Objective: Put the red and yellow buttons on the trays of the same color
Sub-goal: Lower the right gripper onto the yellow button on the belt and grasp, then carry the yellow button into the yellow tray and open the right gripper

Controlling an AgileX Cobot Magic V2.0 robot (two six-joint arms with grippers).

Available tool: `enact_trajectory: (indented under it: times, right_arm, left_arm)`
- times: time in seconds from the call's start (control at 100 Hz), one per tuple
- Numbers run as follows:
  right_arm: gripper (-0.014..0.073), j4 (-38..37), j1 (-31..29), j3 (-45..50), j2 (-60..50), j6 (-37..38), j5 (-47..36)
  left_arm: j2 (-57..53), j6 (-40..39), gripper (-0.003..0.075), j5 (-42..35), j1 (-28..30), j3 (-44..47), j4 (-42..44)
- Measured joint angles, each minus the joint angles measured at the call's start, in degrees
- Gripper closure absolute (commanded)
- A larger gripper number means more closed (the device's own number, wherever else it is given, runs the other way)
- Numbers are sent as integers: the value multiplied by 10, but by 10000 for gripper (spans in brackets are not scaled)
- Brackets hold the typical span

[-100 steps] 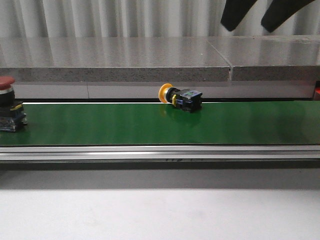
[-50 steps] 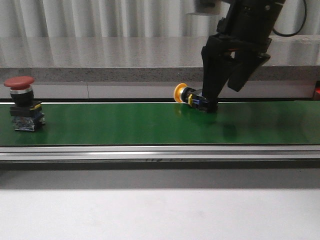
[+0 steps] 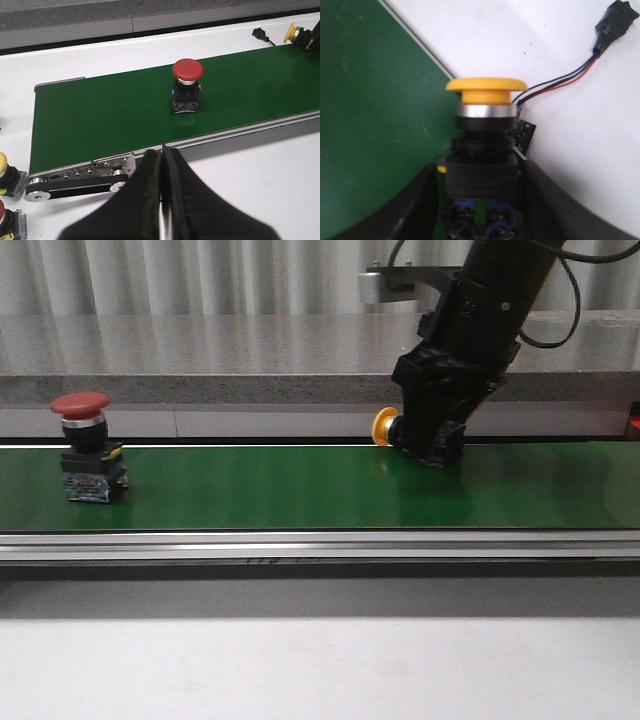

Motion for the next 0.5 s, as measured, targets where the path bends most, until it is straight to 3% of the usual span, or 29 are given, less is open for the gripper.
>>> enact_trajectory:
  times: [0.24, 0.5]
  right_arm:
    - [426, 17, -25, 0, -11, 3, 6]
    - [426, 44, -71, 43, -85, 89, 2]
  left_arm:
    - [0, 0, 741, 0, 0, 0, 0]
    - [0, 0, 741, 0, 0, 0, 0]
